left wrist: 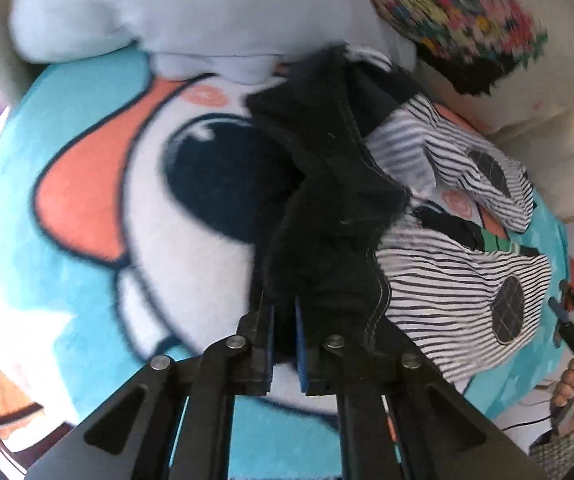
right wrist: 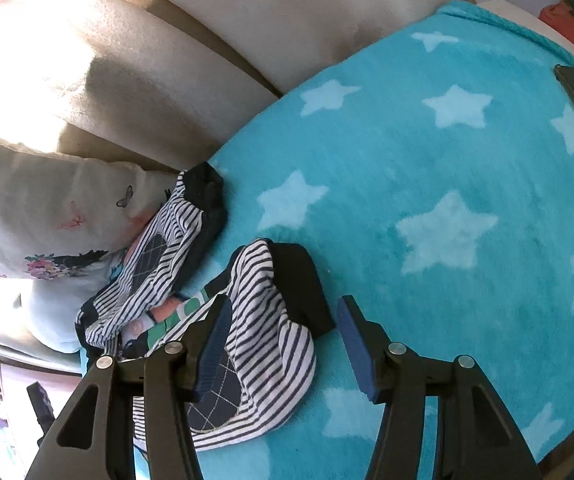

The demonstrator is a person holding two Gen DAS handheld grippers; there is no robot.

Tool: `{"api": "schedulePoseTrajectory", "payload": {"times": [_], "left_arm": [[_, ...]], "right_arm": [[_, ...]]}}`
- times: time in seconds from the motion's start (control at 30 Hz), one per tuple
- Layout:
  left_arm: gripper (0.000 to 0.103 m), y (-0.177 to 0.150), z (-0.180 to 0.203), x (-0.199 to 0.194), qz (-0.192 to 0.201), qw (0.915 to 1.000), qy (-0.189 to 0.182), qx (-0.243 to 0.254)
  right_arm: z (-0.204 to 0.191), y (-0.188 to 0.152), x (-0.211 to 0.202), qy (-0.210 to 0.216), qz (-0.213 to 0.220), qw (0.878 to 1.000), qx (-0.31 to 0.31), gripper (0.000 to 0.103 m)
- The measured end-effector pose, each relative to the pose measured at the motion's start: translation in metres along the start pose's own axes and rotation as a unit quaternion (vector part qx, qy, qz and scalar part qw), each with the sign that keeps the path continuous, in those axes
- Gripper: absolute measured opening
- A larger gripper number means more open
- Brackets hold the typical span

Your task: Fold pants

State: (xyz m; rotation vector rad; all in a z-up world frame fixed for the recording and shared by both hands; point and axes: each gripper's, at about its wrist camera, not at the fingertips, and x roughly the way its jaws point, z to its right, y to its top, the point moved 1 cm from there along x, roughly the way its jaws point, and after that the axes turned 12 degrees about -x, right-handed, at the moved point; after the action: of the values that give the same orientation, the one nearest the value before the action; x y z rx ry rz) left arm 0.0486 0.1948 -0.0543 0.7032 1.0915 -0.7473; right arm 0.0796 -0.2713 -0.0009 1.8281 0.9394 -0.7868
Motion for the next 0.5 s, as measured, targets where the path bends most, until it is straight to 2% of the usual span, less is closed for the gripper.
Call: {"api": "schedulePoseTrajectory", "payload": {"times": [0.03, 0.1, 0.3, 0.37, 0.5], "left_arm": [[0.004, 0.000, -0.010, -0.006, -0.002, 1.0000, -0.002, -0.009], [0.004, -0.001, -0.032, -0.016, -0.004, 0.9993, -0.008, -0.035], [0.005, -0.006, -0.058, -0.014, -0.011, 0.9975, 0.002, -0.070], [0.011, -0.006, -0.055, -0.013, -0.010, 0.9973, 0.000, -0.072], [0.022, 0.000, -0.076, -0.033, -0.003, 0.9954, -0.042, -0.086]], "right_arm": [[0.001, 0.000, -0.001, -0.001, 0.001, 1.000, -0.001, 0.059], [0.002, 0.000, -0.002, -0.002, 0.001, 1.000, -0.002, 0.059], [-0.003, 0.004, 0.003, 0.001, -0.002, 1.000, -0.011, 0.059], [-0.011, 0.008, 0.008, 0.006, -0.005, 1.000, -0.019, 0.059], [-0.027, 0.016, 0.016, 0.012, -0.012, 0.999, -0.039, 0.059]]}}
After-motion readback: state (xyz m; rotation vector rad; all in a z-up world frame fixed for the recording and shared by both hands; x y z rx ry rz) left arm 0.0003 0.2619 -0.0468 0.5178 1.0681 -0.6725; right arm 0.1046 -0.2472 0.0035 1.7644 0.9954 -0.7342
